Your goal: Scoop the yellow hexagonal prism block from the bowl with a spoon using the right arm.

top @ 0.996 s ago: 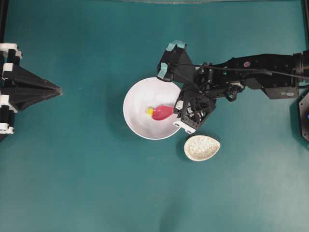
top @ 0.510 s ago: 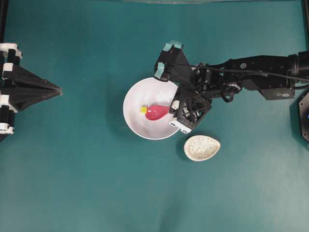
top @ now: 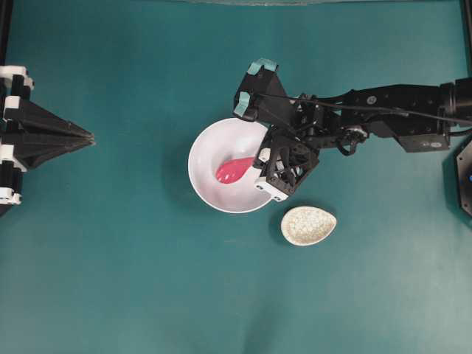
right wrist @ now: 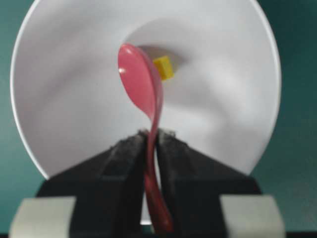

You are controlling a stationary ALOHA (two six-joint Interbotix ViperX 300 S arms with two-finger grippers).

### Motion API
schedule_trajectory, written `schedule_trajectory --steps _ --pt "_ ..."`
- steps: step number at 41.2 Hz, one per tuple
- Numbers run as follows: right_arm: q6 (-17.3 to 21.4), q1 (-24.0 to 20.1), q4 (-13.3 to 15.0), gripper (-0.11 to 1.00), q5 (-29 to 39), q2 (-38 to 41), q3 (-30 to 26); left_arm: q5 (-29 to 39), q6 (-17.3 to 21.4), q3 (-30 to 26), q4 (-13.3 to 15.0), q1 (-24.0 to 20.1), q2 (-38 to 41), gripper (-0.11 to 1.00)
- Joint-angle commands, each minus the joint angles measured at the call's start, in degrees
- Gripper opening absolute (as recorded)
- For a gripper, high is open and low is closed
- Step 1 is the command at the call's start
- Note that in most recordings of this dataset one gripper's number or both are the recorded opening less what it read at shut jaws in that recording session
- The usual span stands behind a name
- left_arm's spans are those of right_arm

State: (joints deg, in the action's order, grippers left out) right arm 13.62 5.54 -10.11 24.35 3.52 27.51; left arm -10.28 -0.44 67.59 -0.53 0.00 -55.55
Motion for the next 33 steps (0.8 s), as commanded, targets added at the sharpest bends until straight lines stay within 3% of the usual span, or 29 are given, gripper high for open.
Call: schedule_trajectory --steps 1,10,19,33 --pt "-0.09 0.26 0.88 0.1 0.09 -1.23 -1.41 -0.35 -0.09 -1.41 -0.09 -0.09 0.53 0.09" --pt "-0.09 0.44 5.1 0.1 6.42 -4.22 -5.1 -0.35 -0.09 -1.41 -0.09 -0.09 0.44 0.09" --pt "0.09 0.35 9.67 0.1 18.46 -8.53 -9.58 -0.35 -0.09 -1.41 -0.09 -0.09 0.53 0.09" --pt "0.44 -0.79 9.14 0.1 30.85 -14.33 -9.23 -0.35 -0.09 -1.41 -0.09 -0.09 0.44 0.09"
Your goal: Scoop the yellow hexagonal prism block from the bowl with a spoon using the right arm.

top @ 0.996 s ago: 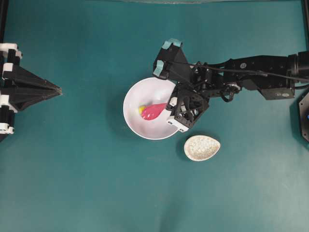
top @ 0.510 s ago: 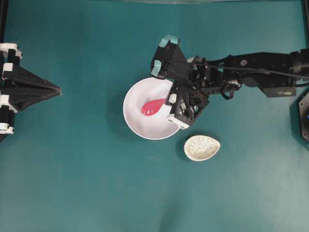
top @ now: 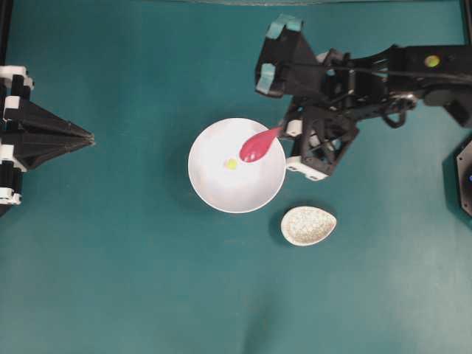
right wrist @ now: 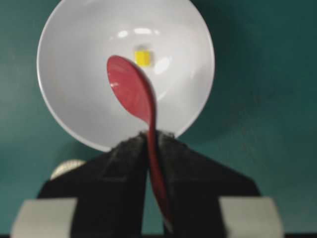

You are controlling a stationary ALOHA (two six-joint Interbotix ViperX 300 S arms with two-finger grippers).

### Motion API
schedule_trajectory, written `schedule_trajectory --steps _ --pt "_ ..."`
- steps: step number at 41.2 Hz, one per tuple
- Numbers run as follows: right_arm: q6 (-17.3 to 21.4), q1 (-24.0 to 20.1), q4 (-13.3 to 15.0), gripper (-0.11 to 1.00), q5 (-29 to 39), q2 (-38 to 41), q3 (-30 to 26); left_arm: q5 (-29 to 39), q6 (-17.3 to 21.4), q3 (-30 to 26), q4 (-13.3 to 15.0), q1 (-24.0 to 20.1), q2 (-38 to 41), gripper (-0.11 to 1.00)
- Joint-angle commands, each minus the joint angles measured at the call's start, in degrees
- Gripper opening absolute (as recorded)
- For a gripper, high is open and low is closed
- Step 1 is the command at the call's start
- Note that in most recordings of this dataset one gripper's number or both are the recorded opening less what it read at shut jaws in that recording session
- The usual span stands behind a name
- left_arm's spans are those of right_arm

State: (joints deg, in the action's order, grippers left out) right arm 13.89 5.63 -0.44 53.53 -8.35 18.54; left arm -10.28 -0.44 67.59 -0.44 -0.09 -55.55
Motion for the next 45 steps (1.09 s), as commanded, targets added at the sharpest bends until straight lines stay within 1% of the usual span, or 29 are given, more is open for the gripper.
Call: schedule_trajectory --steps 1,4,9,15,20,23,27,32,39,45 --pt "0.18 -1.41 -0.88 0.1 2.11 -2.81 0.18 -0.35 -0.09 -1.41 -0.18 0.0 0.53 0.09" --pt "0.35 -2.72 -1.76 0.1 2.72 -3.69 1.41 -0.35 -0.09 -1.41 -0.18 0.0 0.53 0.09" --pt "3.52 -5.89 -2.46 0.1 2.72 -5.8 3.78 -0.35 -0.09 -1.41 -0.18 0.0 0.53 0.09" --pt "10.63 -9.84 -2.11 0.1 1.58 -8.44 7.73 -0.35 -0.09 -1.41 -0.18 0.0 0.53 0.09" --pt "16.35 -12.66 -2.11 0.1 -1.67 -9.93 12.3 -0.35 -0.09 -1.41 -0.18 0.0 0.53 0.09" --pt "19.16 -13.71 -2.11 0.1 -4.22 -10.28 15.03 -0.26 -0.09 -1.41 -0.09 0.0 0.53 0.09" --pt "21.8 -14.94 -2.02 0.1 -8.35 -10.55 18.19 -0.35 -0.09 -1.41 -0.18 0.0 0.53 0.09" --pt "23.12 -15.29 -2.11 0.1 -13.36 -10.55 21.45 -0.35 -0.09 -1.41 -0.18 0.0 0.53 0.09" --pt "23.29 -15.38 -1.32 0.1 -20.3 -10.37 25.66 -0.35 -0.09 -1.41 -0.18 0.0 0.44 0.09" --pt "23.38 -15.29 -0.79 0.1 -24.79 -9.76 28.39 -0.35 -0.09 -1.41 -0.18 0.0 0.44 0.09"
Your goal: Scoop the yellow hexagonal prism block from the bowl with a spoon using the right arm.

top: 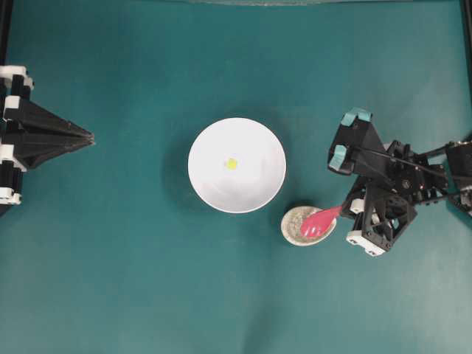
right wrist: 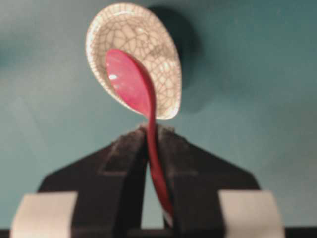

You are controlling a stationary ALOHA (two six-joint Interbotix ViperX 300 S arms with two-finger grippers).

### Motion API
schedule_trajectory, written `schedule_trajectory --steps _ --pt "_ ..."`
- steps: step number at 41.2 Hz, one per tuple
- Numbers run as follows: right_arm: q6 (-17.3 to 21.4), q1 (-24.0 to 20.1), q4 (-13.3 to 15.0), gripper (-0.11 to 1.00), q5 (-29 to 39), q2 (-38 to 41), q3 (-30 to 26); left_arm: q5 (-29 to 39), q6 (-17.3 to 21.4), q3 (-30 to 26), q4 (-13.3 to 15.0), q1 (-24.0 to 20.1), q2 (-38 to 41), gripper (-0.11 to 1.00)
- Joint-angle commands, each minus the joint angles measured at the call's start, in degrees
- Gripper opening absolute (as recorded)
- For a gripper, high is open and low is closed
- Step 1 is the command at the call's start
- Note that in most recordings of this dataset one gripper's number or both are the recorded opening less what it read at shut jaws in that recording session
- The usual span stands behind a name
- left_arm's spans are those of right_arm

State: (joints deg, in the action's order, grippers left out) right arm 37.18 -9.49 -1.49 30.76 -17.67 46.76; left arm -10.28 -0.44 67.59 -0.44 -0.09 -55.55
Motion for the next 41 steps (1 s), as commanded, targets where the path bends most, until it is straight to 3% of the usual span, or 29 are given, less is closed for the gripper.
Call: schedule_trajectory --steps 1,10,23,34,41 --pt "0.09 -0.18 0.26 0.1 -2.81 -0.26 0.53 -0.35 -0.09 -1.41 -0.09 0.0 0.44 0.09" --pt "0.09 0.35 0.44 0.1 -6.94 0.53 1.14 -0.44 -0.09 -1.49 -0.18 0.0 0.44 0.09" --pt "0.09 0.62 0.7 0.11 -7.56 0.62 1.05 -0.44 -0.09 -1.41 -0.18 0.0 0.44 0.09" --pt "0.09 0.62 1.76 0.5 -7.21 0.62 1.05 -0.44 -0.09 -1.41 -0.18 0.0 0.44 0.09" --pt "0.09 0.62 5.63 0.57 -5.54 0.53 1.14 -0.62 -0.09 -1.49 -0.18 0.0 0.44 0.09"
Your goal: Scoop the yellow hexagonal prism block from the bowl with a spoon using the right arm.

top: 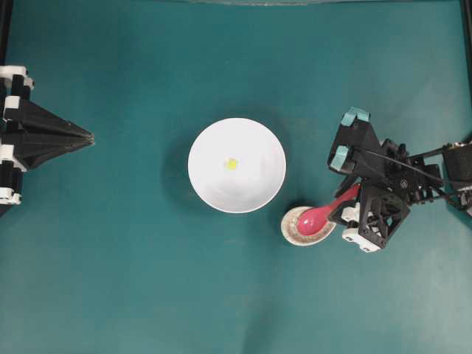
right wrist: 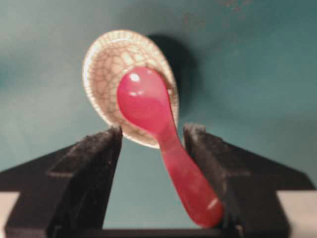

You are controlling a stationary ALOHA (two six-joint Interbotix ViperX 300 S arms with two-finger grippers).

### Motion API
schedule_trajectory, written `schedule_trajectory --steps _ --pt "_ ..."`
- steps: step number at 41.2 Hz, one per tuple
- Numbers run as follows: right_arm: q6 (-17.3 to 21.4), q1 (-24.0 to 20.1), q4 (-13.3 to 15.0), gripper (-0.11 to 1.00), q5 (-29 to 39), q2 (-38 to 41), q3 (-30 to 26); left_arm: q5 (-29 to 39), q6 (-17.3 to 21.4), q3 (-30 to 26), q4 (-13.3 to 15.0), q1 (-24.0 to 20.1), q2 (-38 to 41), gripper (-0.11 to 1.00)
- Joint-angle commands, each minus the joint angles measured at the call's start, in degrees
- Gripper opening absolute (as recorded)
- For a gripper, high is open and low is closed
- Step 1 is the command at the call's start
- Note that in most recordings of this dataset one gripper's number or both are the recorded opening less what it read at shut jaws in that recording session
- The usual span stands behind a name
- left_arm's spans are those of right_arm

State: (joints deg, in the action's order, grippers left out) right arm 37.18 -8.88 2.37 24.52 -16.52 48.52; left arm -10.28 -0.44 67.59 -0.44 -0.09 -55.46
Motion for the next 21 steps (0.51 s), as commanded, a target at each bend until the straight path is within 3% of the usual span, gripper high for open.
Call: schedule_trajectory --steps 1,11,21 --pt "0.0 0.0 2.46 0.56 1.41 -0.62 -0.62 -0.62 -0.09 -1.49 -0.18 0.0 0.35 0.09" --pt "-0.62 -0.18 8.7 0.58 10.11 -0.97 -0.7 -0.7 -0.09 -1.58 -0.18 0.0 0.26 0.09" --pt "-3.25 -0.97 9.93 0.58 14.77 -2.29 -1.05 -0.44 -0.09 -1.58 -0.18 0.0 0.18 0.09"
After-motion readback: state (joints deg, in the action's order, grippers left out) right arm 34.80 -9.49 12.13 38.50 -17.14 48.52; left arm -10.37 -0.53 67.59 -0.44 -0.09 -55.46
